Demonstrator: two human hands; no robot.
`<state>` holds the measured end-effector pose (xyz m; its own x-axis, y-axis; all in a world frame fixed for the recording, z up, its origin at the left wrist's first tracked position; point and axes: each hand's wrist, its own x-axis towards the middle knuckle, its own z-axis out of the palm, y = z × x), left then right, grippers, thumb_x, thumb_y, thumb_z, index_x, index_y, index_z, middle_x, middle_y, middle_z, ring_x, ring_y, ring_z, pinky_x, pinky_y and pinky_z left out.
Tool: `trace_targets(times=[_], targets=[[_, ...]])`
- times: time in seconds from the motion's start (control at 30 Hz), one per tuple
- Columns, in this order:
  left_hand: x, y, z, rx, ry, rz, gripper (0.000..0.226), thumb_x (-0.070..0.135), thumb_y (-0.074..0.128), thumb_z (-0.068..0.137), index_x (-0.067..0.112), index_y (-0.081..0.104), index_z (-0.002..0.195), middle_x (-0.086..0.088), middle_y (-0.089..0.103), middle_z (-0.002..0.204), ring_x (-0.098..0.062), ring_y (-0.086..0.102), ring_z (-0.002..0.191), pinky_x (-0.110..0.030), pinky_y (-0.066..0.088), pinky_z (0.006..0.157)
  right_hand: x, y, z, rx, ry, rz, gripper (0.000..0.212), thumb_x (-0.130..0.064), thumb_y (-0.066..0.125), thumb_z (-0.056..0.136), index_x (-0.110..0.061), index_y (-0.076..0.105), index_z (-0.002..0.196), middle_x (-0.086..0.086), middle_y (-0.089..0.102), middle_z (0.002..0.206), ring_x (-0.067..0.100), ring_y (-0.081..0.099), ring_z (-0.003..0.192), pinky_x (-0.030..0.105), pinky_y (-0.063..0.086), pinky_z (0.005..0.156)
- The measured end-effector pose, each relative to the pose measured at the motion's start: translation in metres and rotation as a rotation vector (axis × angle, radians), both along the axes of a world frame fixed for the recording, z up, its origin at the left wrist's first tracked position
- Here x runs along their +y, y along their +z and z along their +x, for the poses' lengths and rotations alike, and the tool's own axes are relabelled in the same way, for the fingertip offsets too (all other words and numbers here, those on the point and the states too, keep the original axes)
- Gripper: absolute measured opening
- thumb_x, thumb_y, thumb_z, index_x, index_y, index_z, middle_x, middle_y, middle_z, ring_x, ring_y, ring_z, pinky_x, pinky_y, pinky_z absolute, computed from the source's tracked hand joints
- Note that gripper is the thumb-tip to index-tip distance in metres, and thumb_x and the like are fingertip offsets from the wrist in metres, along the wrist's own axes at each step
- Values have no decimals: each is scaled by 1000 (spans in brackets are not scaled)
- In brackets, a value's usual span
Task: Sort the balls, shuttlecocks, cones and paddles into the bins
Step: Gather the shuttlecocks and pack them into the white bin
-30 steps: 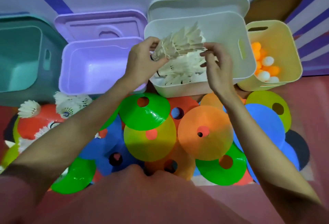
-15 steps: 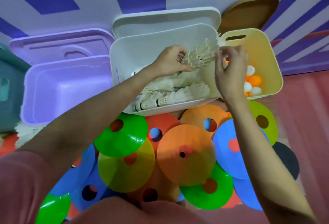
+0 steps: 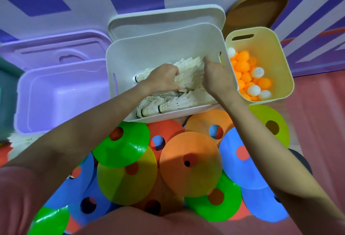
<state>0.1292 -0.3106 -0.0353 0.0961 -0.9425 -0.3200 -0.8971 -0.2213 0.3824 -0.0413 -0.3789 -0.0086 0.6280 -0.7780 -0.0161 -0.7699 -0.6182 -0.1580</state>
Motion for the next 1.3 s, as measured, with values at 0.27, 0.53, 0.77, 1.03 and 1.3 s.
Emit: trace_targets(times=[0.27, 0.53, 0.77, 1.03, 1.3], targets=[[6, 8, -7, 10, 3, 51, 18, 28, 65, 81, 20, 52, 89, -9, 49, 96, -21, 48, 90, -32, 37, 74, 4, -7, 3, 170, -34, 218, 32, -2, 35, 91, -3, 42, 123, 22, 53, 119, 43, 56, 108, 47, 47, 85], [54, 53, -1, 20, 43, -163, 41, 32, 62, 89, 14, 56, 125, -7, 54, 130, -23, 48, 122, -33, 37, 100, 46, 18, -7, 67, -55, 164, 39, -17, 43, 96, -2, 40, 131, 26, 46, 126, 42, 44, 116, 44, 36, 94], [166, 90, 5, 122, 201, -618, 23, 21, 58, 85, 13, 65, 106, 1, 67, 106, -17, 59, 103, -22, 39, 89, 148, 44, 7, -385, 196, 166, 38, -17, 50, 94, -2, 48, 129, 19, 50, 120, 35, 47, 111, 38, 39, 96], [326, 69, 66, 95, 435, -535, 22, 16, 59, 85, 8, 68, 104, -7, 69, 104, -24, 62, 98, -33, 45, 89, 257, 40, 51, -314, 371, 229, 39, -11, 57, 86, -2, 51, 124, 19, 52, 112, 37, 50, 106, 42, 43, 92], [459, 44, 103, 70, 615, -490, 23, 4, 64, 85, 9, 66, 107, -7, 68, 107, -25, 62, 101, -37, 48, 91, 358, 14, 104, -138, 556, 314, 41, -11, 56, 85, 0, 51, 124, 20, 53, 110, 38, 51, 100, 45, 43, 89]])
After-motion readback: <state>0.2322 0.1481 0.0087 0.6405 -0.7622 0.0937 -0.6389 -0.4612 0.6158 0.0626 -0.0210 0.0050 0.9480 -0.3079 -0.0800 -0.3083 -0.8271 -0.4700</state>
